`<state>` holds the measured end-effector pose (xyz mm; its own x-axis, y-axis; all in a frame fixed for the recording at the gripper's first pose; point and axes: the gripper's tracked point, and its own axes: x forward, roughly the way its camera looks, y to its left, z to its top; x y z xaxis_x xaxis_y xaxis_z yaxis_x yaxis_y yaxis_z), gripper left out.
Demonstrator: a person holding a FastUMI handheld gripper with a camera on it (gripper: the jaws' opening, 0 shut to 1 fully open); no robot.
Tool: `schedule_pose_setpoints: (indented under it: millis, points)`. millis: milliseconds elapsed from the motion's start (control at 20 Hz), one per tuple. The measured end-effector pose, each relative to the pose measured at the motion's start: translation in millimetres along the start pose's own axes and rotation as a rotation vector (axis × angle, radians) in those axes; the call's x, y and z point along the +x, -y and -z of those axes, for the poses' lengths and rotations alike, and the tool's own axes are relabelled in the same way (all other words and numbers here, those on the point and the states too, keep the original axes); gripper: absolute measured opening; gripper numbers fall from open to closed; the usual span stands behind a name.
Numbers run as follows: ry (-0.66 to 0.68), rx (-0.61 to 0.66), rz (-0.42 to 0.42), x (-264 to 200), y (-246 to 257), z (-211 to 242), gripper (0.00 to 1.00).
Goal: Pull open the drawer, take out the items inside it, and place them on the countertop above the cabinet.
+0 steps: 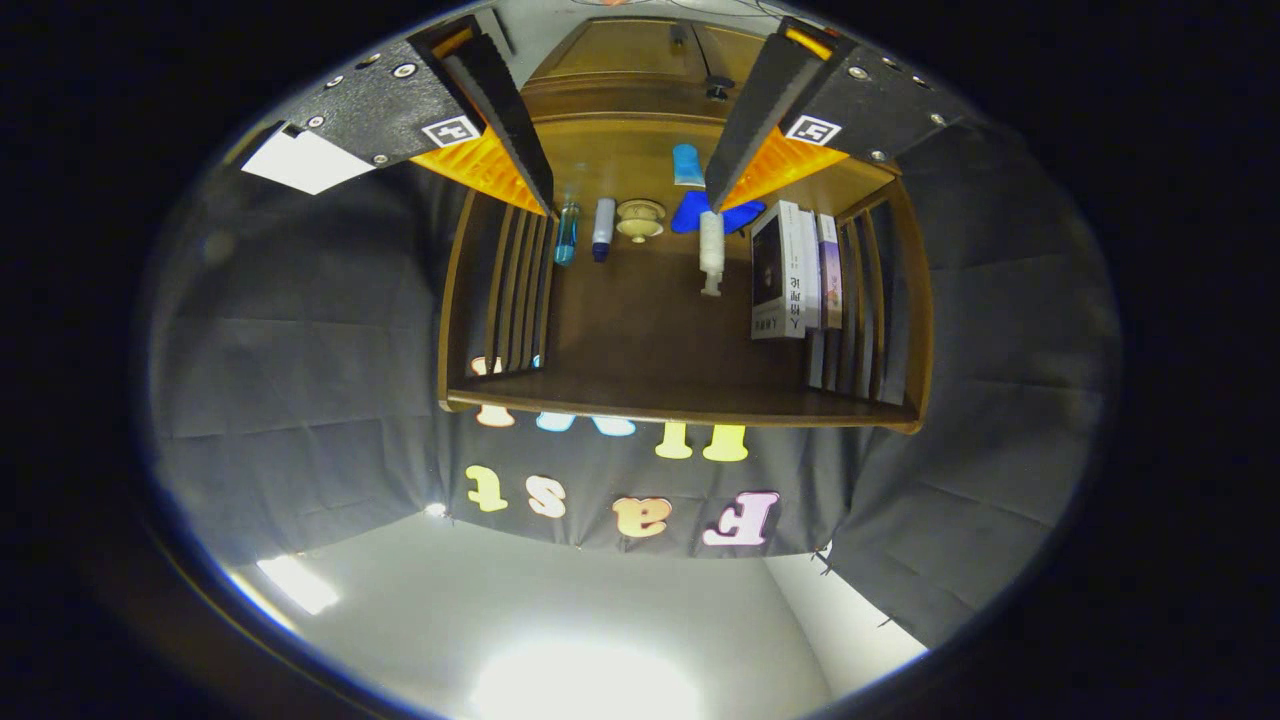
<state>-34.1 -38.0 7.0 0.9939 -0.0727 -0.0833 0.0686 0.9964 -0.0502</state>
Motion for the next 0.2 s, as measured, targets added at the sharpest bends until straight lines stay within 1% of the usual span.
schedule_pose_setpoints:
  millis: [100,200]
  points:
    - [-0.001,0.008,-0.017,1.4,-4.3,1.6,0.95]
    - [0.004,-0.002,-0.013,0.5,-2.7,0.9,0.95]
